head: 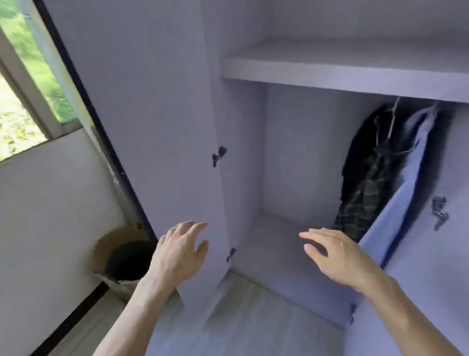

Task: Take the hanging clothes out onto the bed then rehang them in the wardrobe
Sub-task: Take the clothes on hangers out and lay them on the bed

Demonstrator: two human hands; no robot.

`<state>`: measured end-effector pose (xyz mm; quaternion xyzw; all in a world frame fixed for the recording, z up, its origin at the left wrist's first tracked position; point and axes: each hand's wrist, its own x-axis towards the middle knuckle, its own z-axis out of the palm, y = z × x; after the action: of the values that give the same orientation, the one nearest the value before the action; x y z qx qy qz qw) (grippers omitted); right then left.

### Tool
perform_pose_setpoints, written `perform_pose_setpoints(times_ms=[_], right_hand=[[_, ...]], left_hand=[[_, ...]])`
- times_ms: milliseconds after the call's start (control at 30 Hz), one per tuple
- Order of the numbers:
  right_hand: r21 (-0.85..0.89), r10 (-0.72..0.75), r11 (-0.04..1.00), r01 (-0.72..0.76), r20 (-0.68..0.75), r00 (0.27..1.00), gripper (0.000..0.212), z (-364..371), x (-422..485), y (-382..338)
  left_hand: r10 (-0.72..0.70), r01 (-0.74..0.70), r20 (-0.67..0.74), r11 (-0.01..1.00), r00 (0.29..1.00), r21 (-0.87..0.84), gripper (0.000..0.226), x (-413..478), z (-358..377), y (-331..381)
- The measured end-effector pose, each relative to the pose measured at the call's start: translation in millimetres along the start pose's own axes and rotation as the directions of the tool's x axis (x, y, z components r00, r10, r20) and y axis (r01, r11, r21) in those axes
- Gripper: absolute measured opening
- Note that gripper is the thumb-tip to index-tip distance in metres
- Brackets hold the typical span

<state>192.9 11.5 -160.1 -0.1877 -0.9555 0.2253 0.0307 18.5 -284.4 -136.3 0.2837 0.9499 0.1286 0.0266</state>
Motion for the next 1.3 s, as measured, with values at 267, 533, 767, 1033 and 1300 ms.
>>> perform_pose_setpoints(times_ms=[267,533,767,1033,1300], right_hand=[[0.049,0.265,0.964,-0.261,-0.127,0.956,0.040,-45.5,-11.2,55.5],[0.105,0.339,0.940,-0.324,-0.215,0.916,0.045,-92.5,48.2,101.9],[0.164,0.380,0.924,-0.345,-0.292,0.878,0.046,-151.7,130.0,162.0],[0.124,0.473,0.881,-0.456,-0.261,0.842,0.065,-166.9,204.3,227.7],[0.223,0.497,0.866,-0.447,-0.284,0.820,0.065,-121.7,244.6,246.1]], left_hand=[[0.351,-0.351,0.043,0.936,0.935,-0.018,0.055,106.3,-3.4,111.2],[0.572,-0.563,-0.129,0.820,0.810,0.101,0.061,218.6,-36.6,211.6],[0.636,-0.586,-0.293,0.772,0.714,0.247,0.074,324.3,-65.3,290.8],[0.602,-0.571,-0.464,0.790,0.650,0.224,0.067,401.2,-32.2,331.8],[0.600,-0.574,-0.624,0.770,0.501,0.280,0.069,428.3,-12.2,336.4]])
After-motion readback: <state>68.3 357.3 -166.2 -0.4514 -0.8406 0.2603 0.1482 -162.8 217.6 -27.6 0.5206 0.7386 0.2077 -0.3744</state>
